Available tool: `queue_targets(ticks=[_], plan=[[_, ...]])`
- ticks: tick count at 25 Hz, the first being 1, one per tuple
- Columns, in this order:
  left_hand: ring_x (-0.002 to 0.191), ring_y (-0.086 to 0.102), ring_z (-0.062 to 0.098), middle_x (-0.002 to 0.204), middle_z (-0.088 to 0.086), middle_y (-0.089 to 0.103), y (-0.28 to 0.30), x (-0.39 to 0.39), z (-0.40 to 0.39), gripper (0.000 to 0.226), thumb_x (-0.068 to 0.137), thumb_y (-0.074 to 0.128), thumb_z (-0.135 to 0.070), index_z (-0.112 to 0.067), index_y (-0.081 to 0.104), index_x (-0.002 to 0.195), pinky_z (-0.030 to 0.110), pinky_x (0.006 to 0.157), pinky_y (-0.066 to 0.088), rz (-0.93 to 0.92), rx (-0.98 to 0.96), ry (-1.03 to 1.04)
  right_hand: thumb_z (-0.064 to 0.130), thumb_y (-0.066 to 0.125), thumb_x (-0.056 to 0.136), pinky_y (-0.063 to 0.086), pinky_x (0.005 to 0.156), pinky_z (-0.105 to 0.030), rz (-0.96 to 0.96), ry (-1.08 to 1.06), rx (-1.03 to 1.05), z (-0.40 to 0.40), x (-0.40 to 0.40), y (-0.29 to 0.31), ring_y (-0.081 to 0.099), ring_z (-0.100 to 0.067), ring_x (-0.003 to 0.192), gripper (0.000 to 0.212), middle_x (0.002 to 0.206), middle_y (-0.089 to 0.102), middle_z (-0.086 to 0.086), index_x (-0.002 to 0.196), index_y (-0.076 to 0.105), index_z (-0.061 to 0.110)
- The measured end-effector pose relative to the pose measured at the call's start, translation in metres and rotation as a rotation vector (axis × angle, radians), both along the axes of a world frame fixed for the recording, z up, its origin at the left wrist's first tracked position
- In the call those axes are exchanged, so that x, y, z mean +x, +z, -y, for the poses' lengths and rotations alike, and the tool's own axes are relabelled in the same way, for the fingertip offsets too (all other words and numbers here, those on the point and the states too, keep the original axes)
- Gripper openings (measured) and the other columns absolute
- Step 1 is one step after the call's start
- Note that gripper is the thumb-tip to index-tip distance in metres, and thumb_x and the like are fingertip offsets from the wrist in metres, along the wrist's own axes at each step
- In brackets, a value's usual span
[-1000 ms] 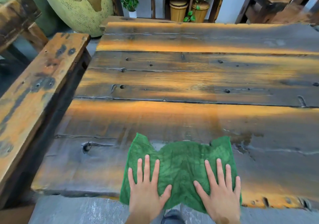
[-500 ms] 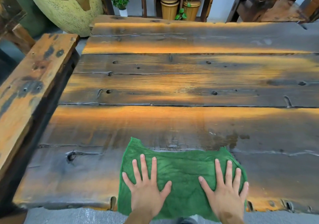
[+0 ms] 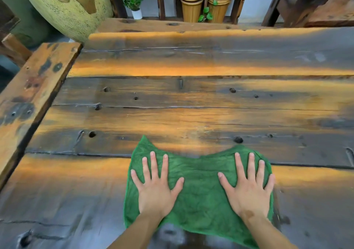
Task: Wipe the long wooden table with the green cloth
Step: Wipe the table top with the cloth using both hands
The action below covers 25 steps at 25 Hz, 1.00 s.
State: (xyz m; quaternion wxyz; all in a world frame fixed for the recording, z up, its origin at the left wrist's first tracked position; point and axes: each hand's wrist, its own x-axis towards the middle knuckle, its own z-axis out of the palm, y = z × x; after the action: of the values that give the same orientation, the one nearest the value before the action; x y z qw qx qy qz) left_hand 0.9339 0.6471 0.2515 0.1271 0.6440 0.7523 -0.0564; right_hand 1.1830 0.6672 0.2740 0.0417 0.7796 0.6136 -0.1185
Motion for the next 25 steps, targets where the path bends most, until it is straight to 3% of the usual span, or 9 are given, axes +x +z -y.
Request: queue_targets(ticks=[2, 5, 8, 19, 25], plan=[[0.154, 0.013, 0.039, 0.169, 0.011, 0.009, 0.000, 0.004, -0.055, 0.089, 0.092, 0.008, -0.081, -0.027, 0.020, 0.161, 0.074, 0.113, 0.010, -0.014, -0.007, 0.047, 0.089, -0.009, 0.075, -0.005, 0.120, -0.056, 0.003, 0.010, 0.011, -0.056, 0.003, -0.006, -0.011, -0.026, 0.155, 0.087, 0.163, -0.022, 0.006, 0.151, -0.020, 0.048], [0.154, -0.017, 0.034, 0.165, 0.005, -0.025, 0.010, 0.010, -0.126, 0.093, 0.079, -0.017, -0.084, -0.036, -0.013, 0.159, 0.069, 0.116, -0.007, -0.002, -0.008, 0.098, 0.089, -0.004, 0.079, -0.006, 0.121, -0.056, 0.003, 0.034, 0.022, -0.129, 0.009, -0.006, -0.011, -0.026, 0.154, 0.086, 0.163, -0.023, 0.006, 0.153, -0.017, 0.047], [0.151, -0.028, 0.032, 0.161, 0.003, -0.037, 0.015, 0.009, -0.196, 0.091, 0.075, -0.015, -0.084, -0.038, -0.028, 0.153, 0.069, 0.116, -0.008, -0.028, -0.010, 0.115, 0.089, -0.001, 0.081, -0.008, 0.120, -0.057, -0.022, 0.045, 0.003, -0.200, 0.012, -0.005, -0.018, -0.026, 0.153, 0.085, 0.164, -0.026, 0.004, 0.153, -0.021, 0.047], [0.155, -0.018, 0.030, 0.170, 0.003, -0.016, 0.012, -0.008, -0.427, 0.085, 0.090, 0.013, -0.082, -0.039, -0.005, 0.160, 0.064, 0.120, -0.007, -0.025, 0.054, 0.111, 0.089, 0.005, 0.083, -0.006, 0.121, -0.058, -0.008, 0.071, 0.071, -0.431, 0.004, -0.013, -0.010, -0.026, 0.155, 0.085, 0.169, -0.011, 0.003, 0.157, -0.003, 0.047], [0.157, -0.002, 0.031, 0.170, 0.012, -0.001, 0.008, -0.022, -0.530, 0.079, 0.098, 0.027, -0.071, -0.030, 0.005, 0.162, 0.046, 0.126, 0.002, 0.039, 0.185, 0.041, 0.092, 0.004, 0.079, -0.007, 0.120, -0.059, -0.004, 0.092, 0.077, -0.543, -0.001, -0.016, -0.011, -0.027, 0.155, 0.090, 0.169, -0.011, 0.003, 0.157, -0.003, 0.048]])
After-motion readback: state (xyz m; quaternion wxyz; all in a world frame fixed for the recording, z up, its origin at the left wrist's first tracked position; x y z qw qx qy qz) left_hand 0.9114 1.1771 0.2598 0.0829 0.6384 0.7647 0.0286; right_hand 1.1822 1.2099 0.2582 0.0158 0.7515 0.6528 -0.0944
